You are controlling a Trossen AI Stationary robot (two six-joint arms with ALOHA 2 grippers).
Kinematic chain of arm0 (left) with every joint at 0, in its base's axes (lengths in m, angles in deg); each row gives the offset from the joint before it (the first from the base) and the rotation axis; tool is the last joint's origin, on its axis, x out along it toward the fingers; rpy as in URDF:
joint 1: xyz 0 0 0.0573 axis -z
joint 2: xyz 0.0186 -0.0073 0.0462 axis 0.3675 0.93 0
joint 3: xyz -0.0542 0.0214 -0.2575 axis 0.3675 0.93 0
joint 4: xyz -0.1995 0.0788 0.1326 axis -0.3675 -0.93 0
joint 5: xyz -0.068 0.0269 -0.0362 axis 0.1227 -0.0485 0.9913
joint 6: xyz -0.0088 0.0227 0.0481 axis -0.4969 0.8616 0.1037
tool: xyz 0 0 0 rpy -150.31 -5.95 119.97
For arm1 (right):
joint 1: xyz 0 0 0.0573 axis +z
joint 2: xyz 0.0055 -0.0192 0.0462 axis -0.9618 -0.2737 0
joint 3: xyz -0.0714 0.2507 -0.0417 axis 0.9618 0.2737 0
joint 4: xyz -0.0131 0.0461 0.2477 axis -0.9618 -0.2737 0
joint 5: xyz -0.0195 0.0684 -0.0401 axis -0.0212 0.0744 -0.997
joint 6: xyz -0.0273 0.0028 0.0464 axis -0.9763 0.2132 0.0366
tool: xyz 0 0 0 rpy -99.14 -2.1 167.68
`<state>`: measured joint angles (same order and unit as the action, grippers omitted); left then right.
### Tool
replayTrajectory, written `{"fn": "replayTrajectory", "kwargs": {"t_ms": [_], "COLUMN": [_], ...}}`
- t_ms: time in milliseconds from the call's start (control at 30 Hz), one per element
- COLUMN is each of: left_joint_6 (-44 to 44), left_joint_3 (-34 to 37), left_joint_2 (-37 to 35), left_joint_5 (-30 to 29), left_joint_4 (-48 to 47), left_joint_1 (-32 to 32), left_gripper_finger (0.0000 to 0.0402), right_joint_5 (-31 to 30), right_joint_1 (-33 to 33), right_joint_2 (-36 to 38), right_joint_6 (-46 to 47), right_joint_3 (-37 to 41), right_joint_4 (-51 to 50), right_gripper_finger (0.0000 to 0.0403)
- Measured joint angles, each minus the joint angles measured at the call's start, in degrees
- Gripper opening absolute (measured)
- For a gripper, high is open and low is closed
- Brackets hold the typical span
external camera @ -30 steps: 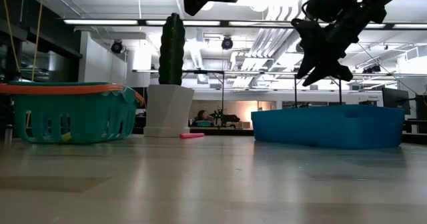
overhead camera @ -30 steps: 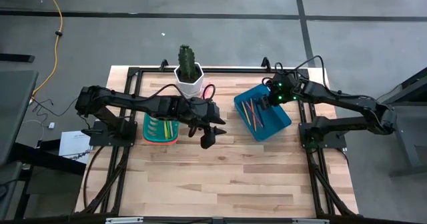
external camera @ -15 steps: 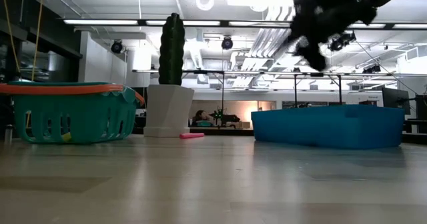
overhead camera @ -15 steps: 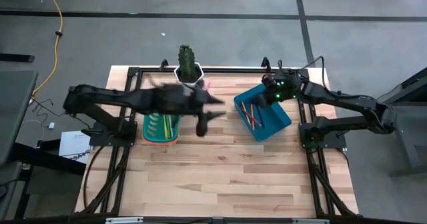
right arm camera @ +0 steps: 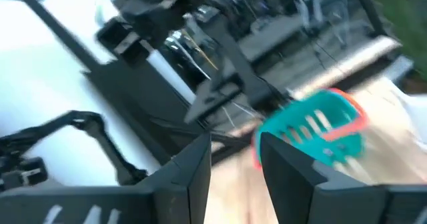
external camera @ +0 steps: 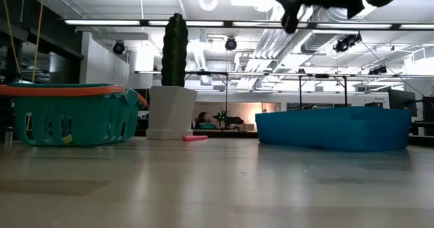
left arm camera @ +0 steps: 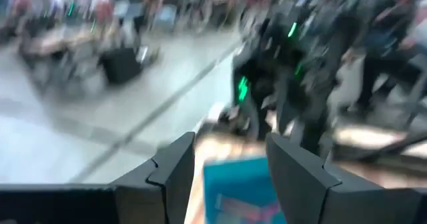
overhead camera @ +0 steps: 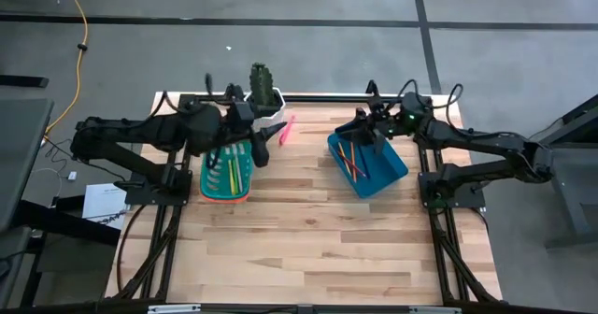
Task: Sort pens & pencils
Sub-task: Adjust the potted plant on the table
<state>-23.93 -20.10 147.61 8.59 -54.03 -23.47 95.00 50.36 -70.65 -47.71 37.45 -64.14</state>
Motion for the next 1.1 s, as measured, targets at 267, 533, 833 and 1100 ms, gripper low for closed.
{"fn": "replayTrajectory", "kwargs": {"t_ms": [267, 533, 833, 1100], "left_joint_6": [-14.6, -10.3, -2.9, 0.1], "left_joint_3": [1.3, 5.1, 5.7, 5.7], "left_joint_2": [1.0, 0.7, -1.7, -9.1], "left_joint_5": [-0.5, 13.4, 21.3, 21.1], "left_joint_4": [-18.7, -18.6, -23.8, -27.5], "left_joint_1": [-3.8, -12.7, -11.7, -11.6], "left_gripper_finger": [0.0172, 0.0172, 0.0172, 0.0172], "right_joint_5": [11.2, 7.9, -6.9, -17.5], "right_joint_1": [-3.0, -4.1, -5.8, -4.2], "right_joint_2": [-16.3, -29.1, -41.1, -50.7], "right_joint_6": [-5.5, -19.8, -20.4, -16.5], "right_joint_3": [-8.7, -28.3, -45.3, -54.6], "right_joint_4": [-3.4, -26.8, -45.5, -54.2], "right_gripper_finger": [0.0122, 0.0121, 0.0121, 0.0121]}}
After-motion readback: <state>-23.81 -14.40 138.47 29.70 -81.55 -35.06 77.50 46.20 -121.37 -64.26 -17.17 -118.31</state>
